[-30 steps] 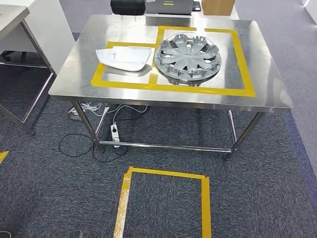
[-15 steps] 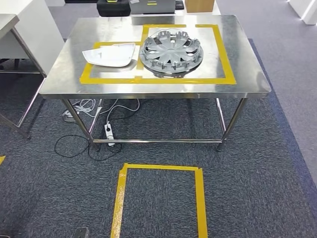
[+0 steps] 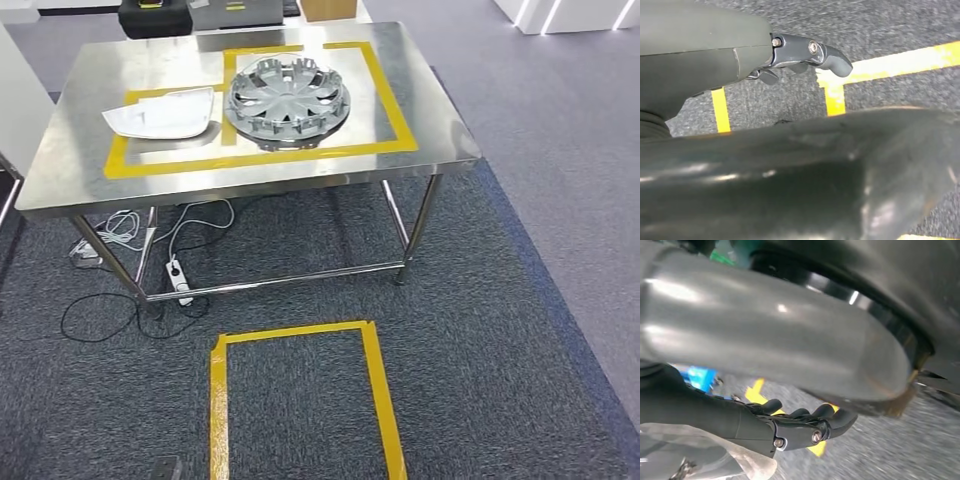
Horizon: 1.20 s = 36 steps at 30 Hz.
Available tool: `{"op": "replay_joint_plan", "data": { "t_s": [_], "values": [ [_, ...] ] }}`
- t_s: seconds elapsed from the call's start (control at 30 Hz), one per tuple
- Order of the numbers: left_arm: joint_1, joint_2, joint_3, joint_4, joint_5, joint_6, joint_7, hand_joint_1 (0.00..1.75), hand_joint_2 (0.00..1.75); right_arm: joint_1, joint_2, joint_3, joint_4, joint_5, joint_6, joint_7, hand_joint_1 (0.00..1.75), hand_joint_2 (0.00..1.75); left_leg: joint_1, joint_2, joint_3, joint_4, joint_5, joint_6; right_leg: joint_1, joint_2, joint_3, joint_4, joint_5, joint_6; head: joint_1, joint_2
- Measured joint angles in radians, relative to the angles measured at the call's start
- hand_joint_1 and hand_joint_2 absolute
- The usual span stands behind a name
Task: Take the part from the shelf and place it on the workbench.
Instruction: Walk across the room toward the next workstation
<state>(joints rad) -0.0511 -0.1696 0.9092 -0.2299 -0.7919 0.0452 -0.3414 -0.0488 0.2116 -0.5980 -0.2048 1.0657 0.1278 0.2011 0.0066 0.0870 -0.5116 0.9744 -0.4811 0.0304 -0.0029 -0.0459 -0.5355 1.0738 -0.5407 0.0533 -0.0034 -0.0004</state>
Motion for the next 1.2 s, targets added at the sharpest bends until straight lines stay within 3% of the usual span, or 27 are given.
{"op": "replay_joint_plan", "data": {
  "t_s": [0.03, 0.1, 0.17, 0.23, 0.3, 0.37, 0.4, 0.43, 0.47, 0.53, 0.6, 0.67, 0.7, 0.73, 0.8, 0.87, 0.9, 0.93, 1.0, 1.07, 1.1, 1.17, 1.2],
  "values": [
    [-0.001, 0.001, 0.000, 0.000, -0.001, -0.002, 0.001, 0.00, 0.00, 0.000, 0.000, 0.000, 0.000, -0.002, 0.000, 0.007, 0.00, 0.00, -0.003, 0.009, -0.002, 0.005, -0.002, -0.005, 0.001, -0.022, 0.029, -0.058, 0.016, -0.006, 0.000, 0.000],
    [-0.002, 0.002, -0.001, 0.000, -0.002, -0.003, 0.001, 0.00, 0.00, 0.003, 0.000, -0.001, 0.001, -0.006, 0.002, 0.012, 0.00, 0.00, -0.011, 0.027, -0.005, 0.013, -0.004, -0.014, 0.005, -0.042, 0.038, -0.097, 0.017, -0.022, 0.000, 0.000],
    [-0.003, 0.002, -0.001, 0.000, -0.004, -0.003, 0.001, 0.00, 0.00, 0.006, 0.000, -0.001, 0.002, -0.011, 0.005, 0.015, 0.00, 0.00, -0.011, 0.038, -0.006, 0.017, -0.007, -0.023, 0.003, -0.019, 0.029, -0.096, 0.023, -0.039, -0.002, 0.000],
    [-0.005, 0.002, -0.002, 0.000, -0.007, -0.003, 0.002, 0.00, 0.00, 0.005, 0.000, -0.001, 0.003, -0.013, 0.006, 0.017, 0.00, 0.00, -0.006, -0.006, -0.019, 0.056, -0.043, -0.035, 0.001, 0.004, 0.028, -0.096, 0.031, -0.054, -0.003, 0.000],
    [-0.003, 0.002, -0.002, 0.000, -0.008, -0.003, 0.004, 0.00, 0.00, 0.001, 0.000, -0.002, 0.003, -0.016, 0.000, 0.011, 0.00, 0.00, -0.002, -0.062, -0.064, 0.171, -0.114, -0.042, 0.001, 0.028, 0.024, -0.095, 0.038, -0.065, -0.005, 0.000],
    [0.002, 0.002, -0.001, 0.000, -0.008, -0.002, 0.006, 0.00, 0.00, 0.002, 0.000, -0.003, 0.003, -0.023, -0.011, -0.005, 0.00, 0.00, -0.001, -0.075, -0.113, 0.291, -0.160, -0.039, 0.004, 0.057, 0.018, -0.094, 0.042, -0.069, -0.005, 0.000],
    [0.004, 0.002, -0.001, 0.000, -0.008, -0.001, 0.006, 0.00, 0.00, 0.003, 0.000, -0.004, 0.003, -0.026, -0.013, -0.013, 0.00, 0.00, -0.002, -0.077, -0.119, 0.307, -0.153, -0.036, 0.006, 0.072, 0.017, -0.092, 0.043, -0.070, -0.005, 0.000],
    [0.005, 0.002, -0.001, 0.000, -0.008, -0.001, 0.006, 0.00, 0.00, 0.004, 0.000, -0.006, 0.003, -0.029, -0.014, -0.018, 0.00, 0.00, -0.002, -0.080, -0.110, 0.284, -0.128, -0.030, 0.008, 0.088, 0.017, -0.091, 0.044, -0.070, -0.005, 0.000],
    [0.005, 0.002, -0.001, 0.000, -0.009, -0.001, 0.007, 0.00, 0.00, 0.003, 0.000, -0.008, 0.003, -0.031, -0.010, -0.022, 0.00, 0.00, -0.003, -0.090, -0.086, 0.227, -0.088, -0.023, 0.010, 0.103, 0.018, -0.090, 0.044, -0.070, -0.005, 0.000],
    [0.005, 0.003, -0.001, 0.000, -0.011, -0.002, 0.010, 0.00, 0.00, 0.001, 0.000, -0.013, 0.003, -0.039, -0.002, -0.024, 0.00, 0.00, -0.005, -0.139, -0.034, 0.101, -0.021, -0.004, 0.011, 0.130, 0.017, -0.087, 0.045, -0.067, -0.004, 0.000],
    [0.004, 0.002, -0.001, 0.000, -0.015, -0.003, 0.022, 0.00, 0.00, -0.001, 0.000, -0.022, 0.003, -0.058, -0.006, -0.034, 0.00, 0.00, -0.006, -0.169, -0.013, 0.043, -0.006, 0.007, 0.008, 0.154, 0.007, -0.085, 0.049, -0.058, -0.007, 0.000],
    [0.003, -0.004, -0.001, 0.000, -0.023, -0.003, 0.036, 0.00, 0.00, 0.002, -0.001, -0.038, 0.003, -0.081, -0.023, -0.059, 0.00, 0.00, -0.004, -0.152, -0.011, 0.025, -0.008, 0.007, 0.006, 0.173, -0.008, -0.084, 0.054, -0.045, -0.011, 0.000],
    [0.001, -0.007, -0.002, 0.000, -0.029, -0.002, 0.040, 0.00, 0.00, 0.004, -0.002, -0.047, 0.003, -0.090, -0.030, -0.072, 0.00, 0.00, -0.002, -0.140, -0.009, 0.015, -0.006, 0.008, 0.007, 0.164, -0.016, -0.078, 0.050, -0.039, -0.010, 0.000],
    [0.001, -0.011, -0.002, 0.000, -0.035, -0.003, 0.043, 0.00, 0.00, 0.006, -0.004, -0.055, 0.003, -0.097, -0.035, -0.084, 0.00, 0.00, 0.001, -0.127, -0.008, 0.006, -0.002, 0.009, 0.009, 0.143, -0.030, -0.057, 0.036, -0.033, -0.007, 0.000],
    [0.003, -0.017, -0.006, 0.000, -0.046, -0.004, 0.045, 0.00, 0.00, 0.007, -0.007, -0.068, 0.003, -0.105, -0.040, -0.098, 0.00, 0.00, 0.003, -0.097, -0.006, -0.002, 0.002, 0.011, 0.008, 0.083, -0.082, 0.046, -0.024, -0.022, 0.001, 0.000],
    [0.007, -0.020, -0.012, 0.000, -0.051, -0.006, 0.046, 0.00, 0.00, 0.008, -0.008, -0.077, 0.003, -0.108, -0.043, -0.103, 0.00, 0.00, 0.002, -0.064, -0.008, -0.001, 0.002, 0.012, 0.002, 0.057, -0.142, 0.172, -0.076, -0.011, 0.004, 0.000],
    [0.008, -0.021, -0.015, 0.000, -0.052, -0.006, 0.046, 0.00, 0.00, 0.010, -0.009, -0.081, 0.003, -0.109, -0.044, -0.105, 0.00, 0.00, 0.001, -0.048, -0.008, -0.001, 0.002, 0.011, -0.001, 0.053, -0.153, 0.198, -0.078, -0.006, 0.003, 0.000],
    [0.008, -0.021, -0.018, 0.000, -0.052, -0.007, 0.046, 0.00, 0.00, 0.012, -0.010, -0.085, 0.003, -0.110, -0.045, -0.105, 0.00, 0.00, 0.001, -0.035, -0.008, 0.000, 0.001, 0.010, -0.005, 0.048, -0.143, 0.182, -0.060, -0.002, 0.003, 0.000],
    [0.005, -0.023, -0.020, 0.000, -0.052, -0.007, 0.046, 0.00, 0.00, 0.014, -0.012, -0.091, 0.003, -0.110, -0.048, -0.105, 0.00, 0.00, 0.002, -0.012, -0.007, 0.004, -0.003, 0.004, -0.009, 0.017, -0.068, 0.046, 0.004, 0.002, 0.004, 0.000],
    [0.004, -0.024, -0.020, 0.000, -0.052, -0.009, 0.038, 0.00, 0.00, 0.014, -0.014, -0.094, 0.003, -0.109, -0.055, -0.108, 0.00, 0.00, -0.002, 0.006, -0.007, 0.012, -0.009, -0.006, -0.006, -0.013, -0.003, -0.070, 0.040, -0.007, 0.003, 0.000],
    [0.003, -0.024, -0.020, 0.000, -0.053, -0.010, 0.031, 0.00, 0.00, 0.014, -0.014, -0.094, 0.003, -0.107, -0.061, -0.109, 0.00, 0.00, -0.004, 0.013, -0.006, 0.014, -0.010, -0.012, -0.004, -0.018, 0.008, -0.090, 0.042, -0.014, 0.002, 0.000],
    [0.001, -0.024, -0.021, 0.000, -0.057, -0.008, 0.014, 0.00, 0.00, 0.018, -0.017, -0.098, 0.003, -0.104, -0.085, -0.108, 0.00, 0.00, -0.005, 0.027, -0.005, 0.015, -0.010, -0.021, -0.002, 0.000, 0.000, -0.089, 0.044, -0.029, 0.001, 0.000],
    [-0.001, -0.025, -0.022, 0.000, -0.062, -0.005, 0.007, 0.00, 0.00, 0.021, -0.019, -0.101, 0.002, -0.103, -0.104, -0.103, 0.00, 0.00, -0.004, 0.020, -0.005, 0.020, -0.017, -0.027, -0.004, 0.009, -0.002, -0.090, 0.047, -0.035, 0.001, 0.000]
  ]
}}
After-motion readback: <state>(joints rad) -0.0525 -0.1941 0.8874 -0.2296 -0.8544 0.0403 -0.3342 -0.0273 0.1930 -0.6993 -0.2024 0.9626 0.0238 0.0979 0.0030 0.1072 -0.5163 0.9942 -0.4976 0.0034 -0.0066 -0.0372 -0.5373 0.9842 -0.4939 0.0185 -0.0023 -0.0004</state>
